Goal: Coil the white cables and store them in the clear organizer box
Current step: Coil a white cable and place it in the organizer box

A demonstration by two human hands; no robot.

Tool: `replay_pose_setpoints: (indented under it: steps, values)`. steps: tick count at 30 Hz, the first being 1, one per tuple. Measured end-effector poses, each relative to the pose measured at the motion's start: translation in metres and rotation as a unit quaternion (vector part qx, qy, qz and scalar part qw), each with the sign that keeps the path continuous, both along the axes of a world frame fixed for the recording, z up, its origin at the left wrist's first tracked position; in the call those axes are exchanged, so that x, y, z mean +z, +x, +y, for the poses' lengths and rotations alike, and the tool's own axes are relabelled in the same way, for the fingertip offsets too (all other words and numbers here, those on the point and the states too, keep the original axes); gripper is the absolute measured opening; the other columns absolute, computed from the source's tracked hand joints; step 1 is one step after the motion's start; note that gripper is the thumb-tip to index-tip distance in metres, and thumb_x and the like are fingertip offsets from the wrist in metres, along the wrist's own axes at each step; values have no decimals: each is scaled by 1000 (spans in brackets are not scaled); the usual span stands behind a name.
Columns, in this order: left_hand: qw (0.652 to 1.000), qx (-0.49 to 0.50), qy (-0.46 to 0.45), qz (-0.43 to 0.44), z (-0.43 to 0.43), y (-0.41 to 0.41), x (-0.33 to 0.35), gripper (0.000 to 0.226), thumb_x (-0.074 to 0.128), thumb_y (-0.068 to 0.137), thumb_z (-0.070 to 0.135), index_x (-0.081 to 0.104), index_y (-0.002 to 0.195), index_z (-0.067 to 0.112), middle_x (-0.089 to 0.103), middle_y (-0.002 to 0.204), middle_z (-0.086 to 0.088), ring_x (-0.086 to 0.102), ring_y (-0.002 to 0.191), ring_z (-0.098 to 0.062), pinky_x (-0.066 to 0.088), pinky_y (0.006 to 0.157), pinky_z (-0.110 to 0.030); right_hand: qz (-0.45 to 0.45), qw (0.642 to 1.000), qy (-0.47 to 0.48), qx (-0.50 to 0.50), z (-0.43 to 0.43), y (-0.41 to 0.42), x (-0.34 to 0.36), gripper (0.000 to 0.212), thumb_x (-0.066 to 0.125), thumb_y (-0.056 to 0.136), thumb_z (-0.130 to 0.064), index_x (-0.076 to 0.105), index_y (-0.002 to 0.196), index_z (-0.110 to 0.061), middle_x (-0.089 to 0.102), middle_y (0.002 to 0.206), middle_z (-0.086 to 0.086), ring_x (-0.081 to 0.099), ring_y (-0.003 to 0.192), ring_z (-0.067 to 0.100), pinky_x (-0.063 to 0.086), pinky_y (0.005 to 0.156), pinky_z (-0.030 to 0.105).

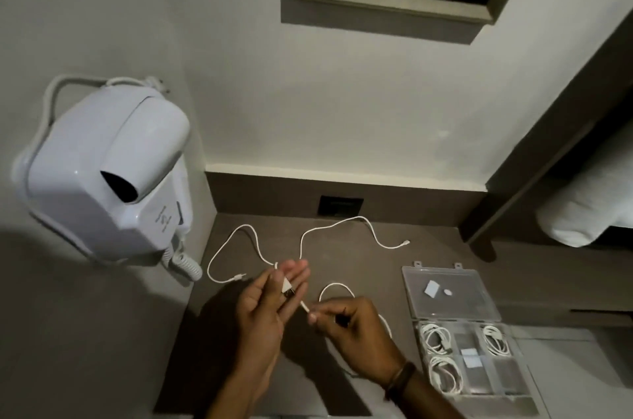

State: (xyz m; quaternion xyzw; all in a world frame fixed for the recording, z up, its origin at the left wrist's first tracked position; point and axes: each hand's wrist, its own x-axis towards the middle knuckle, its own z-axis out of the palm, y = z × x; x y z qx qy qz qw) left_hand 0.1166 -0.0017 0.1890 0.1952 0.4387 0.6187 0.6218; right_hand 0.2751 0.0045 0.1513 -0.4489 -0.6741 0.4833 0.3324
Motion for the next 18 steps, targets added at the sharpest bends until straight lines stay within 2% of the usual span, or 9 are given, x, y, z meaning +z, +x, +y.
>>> replay_pose_setpoints:
  steps: [2,4,5,6,8,11,13,15,18]
  values:
    - [965,-19,60,256,-5,7,2,24,42,100,5,65,105,0,73,107,-12,68,104,-19,53,97,-25,-92,993,32,66,-10,9,13,34,63,99,-21,73,83,-50,64,67,-22,53,63,-8,44,62,17]
    - [842,-60,134,519,-12,6,-7,21,50,98,10,71,101,12,75,101,5,65,95,-2,40,88,-3,-138,984,74,78,-9,25,33,34,62,96,-21,72,92,-53,68,76,-31,61,68,-11,45,66,10]
    - [799,-87,142,578,-16,4,-12,20,52,97,14,72,100,15,74,100,10,64,93,1,36,84,-1,-148,981,106,69,-5,33,43,30,63,96,-21,74,96,-49,71,84,-33,66,76,-12,48,70,9]
    - [786,-134,132,588,-21,4,-12,21,52,98,19,73,99,16,75,100,10,64,93,1,36,84,-3,-160,975,141,55,1,40,50,22,65,96,-24,76,99,-42,74,91,-32,69,84,-12,52,76,11]
    - [858,-245,71,445,-29,15,-8,28,49,99,19,73,87,11,78,85,-4,70,82,-9,48,80,-17,-161,967,191,46,15,51,59,10,68,97,-29,77,101,-32,78,99,-21,72,91,-6,58,81,19]
    - [950,-254,-14,183,-28,28,1,27,51,81,19,70,72,3,70,64,-20,68,61,-29,56,61,-33,-10,997,71,-9,26,51,50,6,79,89,-15,82,92,-20,81,88,-9,74,79,1,58,71,19]
    - [976,-199,-37,75,-23,33,0,24,56,75,21,69,75,0,68,66,-22,68,61,-31,58,58,-34,70,996,-5,-59,22,48,34,21,80,86,0,83,82,-21,80,77,-8,70,70,-2,54,67,15]
    - [993,-103,-42,-28,-17,37,-9,26,49,88,16,68,82,-1,73,73,-20,73,68,-29,60,59,-30,100,992,-42,-63,9,41,17,32,75,87,7,82,78,-22,79,75,-9,70,70,-3,54,69,15]
    - [998,5,-35,-58,-9,48,-22,27,39,100,9,63,96,-3,78,89,-21,77,81,-26,62,65,-25,32,998,-42,-35,-11,33,4,29,71,92,-2,82,81,-27,76,74,-15,64,70,-8,49,70,13]
